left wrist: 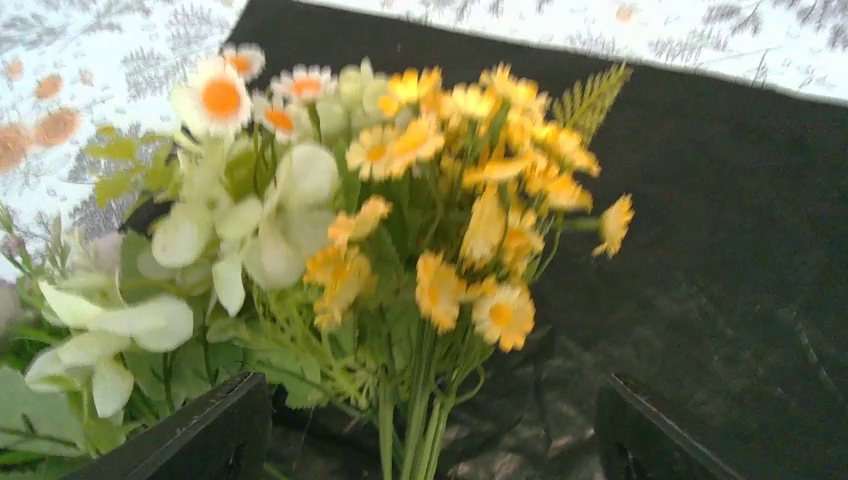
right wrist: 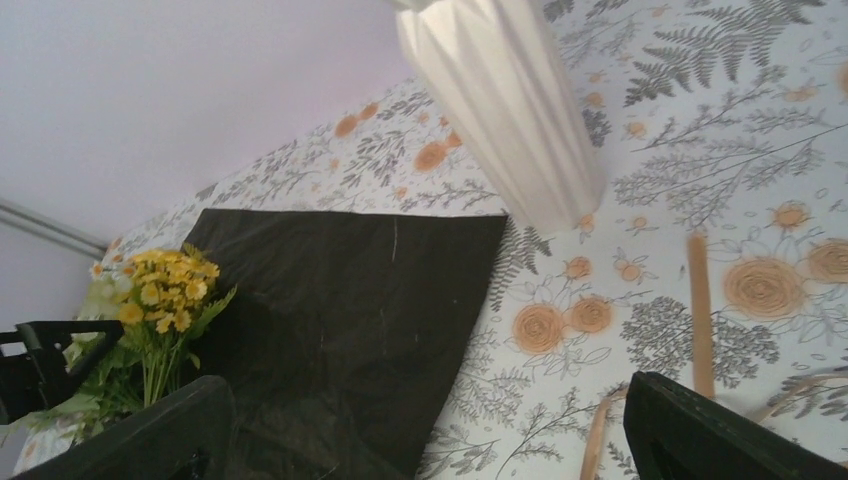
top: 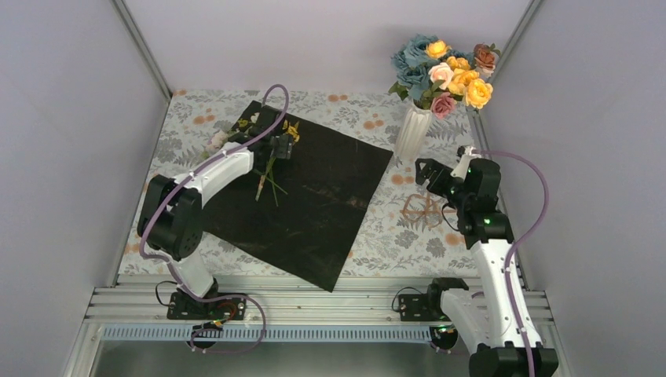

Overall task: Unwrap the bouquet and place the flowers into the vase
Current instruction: Pick up the fake flower from the wrapping paper.

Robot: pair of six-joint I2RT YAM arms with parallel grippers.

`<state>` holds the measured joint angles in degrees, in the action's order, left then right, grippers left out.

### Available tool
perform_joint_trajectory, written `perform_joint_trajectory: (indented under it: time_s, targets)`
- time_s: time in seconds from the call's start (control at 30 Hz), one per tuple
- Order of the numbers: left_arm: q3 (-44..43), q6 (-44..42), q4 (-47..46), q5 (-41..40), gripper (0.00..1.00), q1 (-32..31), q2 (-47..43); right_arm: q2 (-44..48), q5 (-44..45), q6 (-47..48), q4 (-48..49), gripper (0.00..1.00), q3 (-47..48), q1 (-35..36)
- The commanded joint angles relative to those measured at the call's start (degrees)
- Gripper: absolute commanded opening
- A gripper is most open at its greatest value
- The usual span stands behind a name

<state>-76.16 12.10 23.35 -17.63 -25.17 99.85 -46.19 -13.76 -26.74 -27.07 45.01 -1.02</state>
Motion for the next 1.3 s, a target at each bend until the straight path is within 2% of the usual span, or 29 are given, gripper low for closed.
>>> perform_joint_trajectory:
  time_s: [0.0,0.1,0.23,0.43,0.5,0.53,0.6,0.8,0.93,1.03,1.27]
  targets:
    - [2.9,-1.2,1.4,2.4,0.77,1.8,-1.5,1.5,-1.8,0.4,2.9,0.97,-1.7,2.4]
    - [4.1,-1.2,-0.3,2.8,0.70,2.6,0.7,1.4,0.1,0.1,2.5,0.95,-1.2,4.3]
    - [5.8,-0.8,-2.0,5.5,0.66,4.2,1.9,1.6,0.9,-0.1,2.8,0.94,-1.3,5.8]
    - [8.9,4.3,-4.3,8.0,0.52,7.6,0.4,1.0,0.8,0.3,3.2,0.94,-1.3,7.0]
    - [11.5,9.1,-5.5,7.9,0.53,9.1,-2.3,0.7,0.9,0.3,3.2,0.94,-1.1,7.2]
    - [12.3,12.0,-5.4,7.2,0.59,9.4,-3.7,0.5,0.8,0.4,3.2,0.94,-1.1,7.3]
    - [14.0,17.1,-5.8,5.8,0.62,9.5,-7.2,0.2,0.7,0.5,3.2,0.94,-1.3,7.7]
    - [21.8,32.8,-10.4,6.2,0.59,10.5,-14.9,-0.4,1.6,0.8,3.9,0.93,-2.2,8.6]
    - [27.3,43.1,-14.5,5.6,0.50,12.6,-17.7,-0.2,1.9,1.0,4.0,0.93,-2.1,9.2]
    - [29.9,44.5,-19.4,10.8,0.47,16.0,-17.2,0.1,1.9,1.0,4.1,0.92,-1.9,9.6]
    - [31.1,45.4,-23.6,18.0,0.43,16.5,-12.7,0.2,2.7,1.0,5.4,0.92,-3.3,10.4]
